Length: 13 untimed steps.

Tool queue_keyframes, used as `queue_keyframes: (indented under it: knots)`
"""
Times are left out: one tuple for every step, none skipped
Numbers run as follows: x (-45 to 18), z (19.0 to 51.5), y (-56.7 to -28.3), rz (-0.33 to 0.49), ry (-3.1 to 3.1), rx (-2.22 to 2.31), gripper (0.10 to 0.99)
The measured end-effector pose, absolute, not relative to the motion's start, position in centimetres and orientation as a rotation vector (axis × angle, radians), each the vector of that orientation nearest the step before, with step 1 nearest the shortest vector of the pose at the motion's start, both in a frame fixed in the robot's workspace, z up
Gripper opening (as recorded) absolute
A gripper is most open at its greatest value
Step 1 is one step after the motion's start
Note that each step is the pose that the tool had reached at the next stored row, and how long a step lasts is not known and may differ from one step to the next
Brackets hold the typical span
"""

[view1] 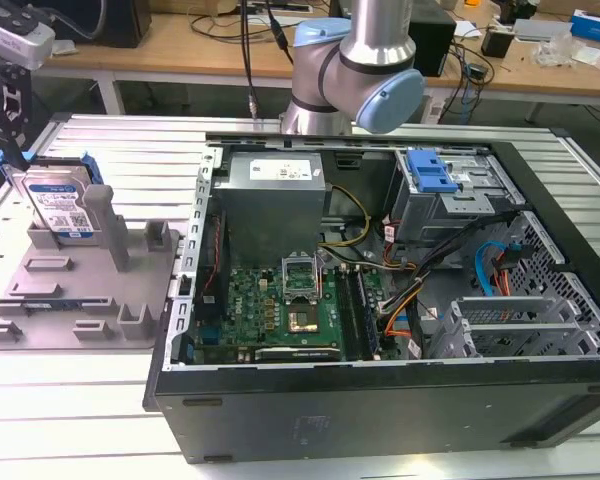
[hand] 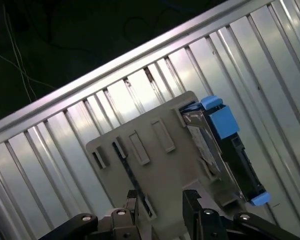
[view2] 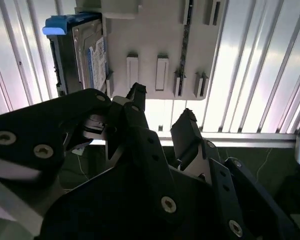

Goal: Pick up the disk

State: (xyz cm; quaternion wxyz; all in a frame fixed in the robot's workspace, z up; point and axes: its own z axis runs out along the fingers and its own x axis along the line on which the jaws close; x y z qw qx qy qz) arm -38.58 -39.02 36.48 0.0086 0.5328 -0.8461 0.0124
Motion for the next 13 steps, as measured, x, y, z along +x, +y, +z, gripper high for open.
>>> queue_keyframes:
  knots:
    - [-38.57,36.47,-39.02,0.039,-2.627,1.692,0.482]
    - [-38.58,36.45,-39.02,0.039,-2.606,1.724,0.482]
    - [-38.58,36.44,-39.02,0.04,-2.591,1.747,0.482]
    - [-38.58,36.42,-39.02,0.04,-2.574,1.772,0.482]
    - [-38.57,36.4,-39.02,0.04,-2.556,1.799,0.482]
    - [-38.58,36.38,-39.02,0.041,-2.53,1.835,0.482]
    - [-38.58,36.36,-39.02,0.042,-2.514,1.857,0.482]
    - [-38.58,36.33,-39.02,0.042,-2.485,1.896,0.482]
    - [-38.58,36.31,-39.02,0.043,-2.463,1.925,0.482]
    - [-38.58,36.28,-39.02,0.044,-2.43,1.966,0.482]
    - [-38.59,36.26,-39.02,0.046,-2.403,2.0,0.482]
    - [-38.66,36.25,-39.01,0.047,-2.399,2.003,0.482]
    - [-38.65,36.25,-39.01,0.047,-2.399,2.004,0.482]
